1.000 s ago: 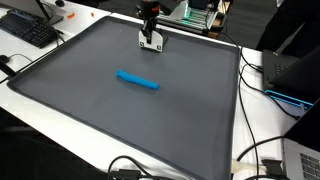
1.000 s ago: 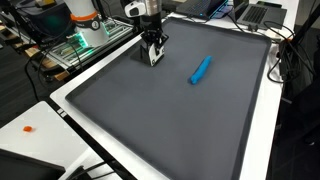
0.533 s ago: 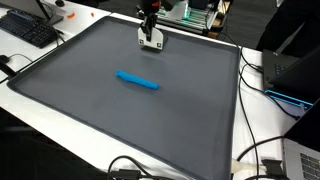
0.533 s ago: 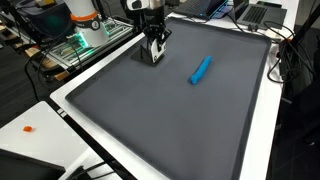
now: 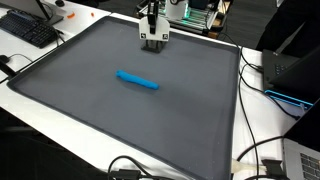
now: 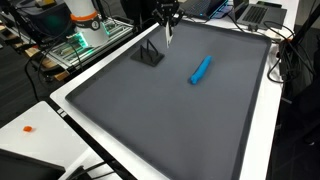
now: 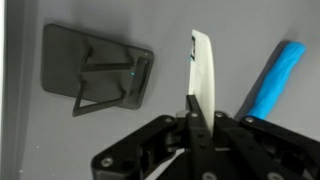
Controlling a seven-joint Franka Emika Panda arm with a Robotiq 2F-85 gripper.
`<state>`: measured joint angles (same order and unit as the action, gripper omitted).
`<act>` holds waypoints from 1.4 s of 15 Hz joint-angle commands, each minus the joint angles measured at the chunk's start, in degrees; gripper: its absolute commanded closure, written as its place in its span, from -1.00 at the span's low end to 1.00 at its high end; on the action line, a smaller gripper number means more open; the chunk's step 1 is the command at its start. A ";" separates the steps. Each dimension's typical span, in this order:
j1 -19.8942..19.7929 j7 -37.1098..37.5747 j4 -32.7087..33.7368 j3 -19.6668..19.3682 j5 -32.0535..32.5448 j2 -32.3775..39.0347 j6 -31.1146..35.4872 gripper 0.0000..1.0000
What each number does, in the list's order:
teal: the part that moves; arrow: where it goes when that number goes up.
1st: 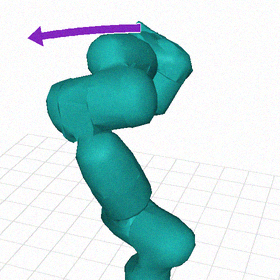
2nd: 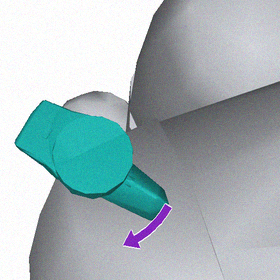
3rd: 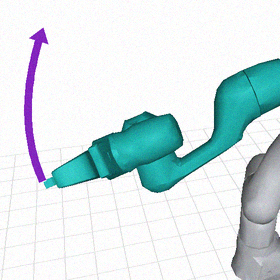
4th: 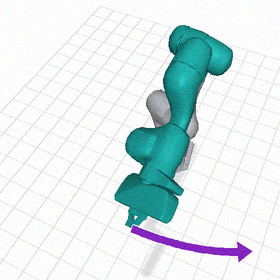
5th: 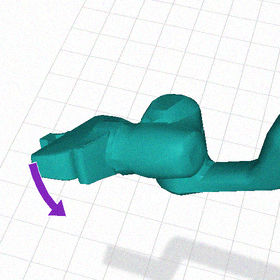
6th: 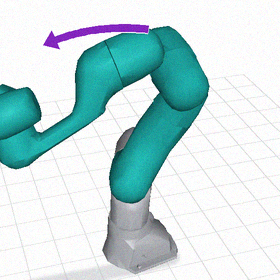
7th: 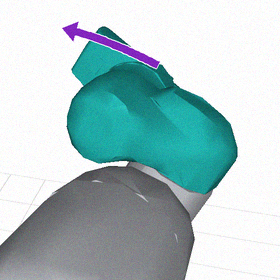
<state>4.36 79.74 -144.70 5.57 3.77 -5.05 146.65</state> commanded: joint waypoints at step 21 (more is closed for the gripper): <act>3.66 -38.43 18.39 1.35 2.50 10.74 -12.56 0.93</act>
<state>7.28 41.44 -126.36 7.68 6.42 5.71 134.18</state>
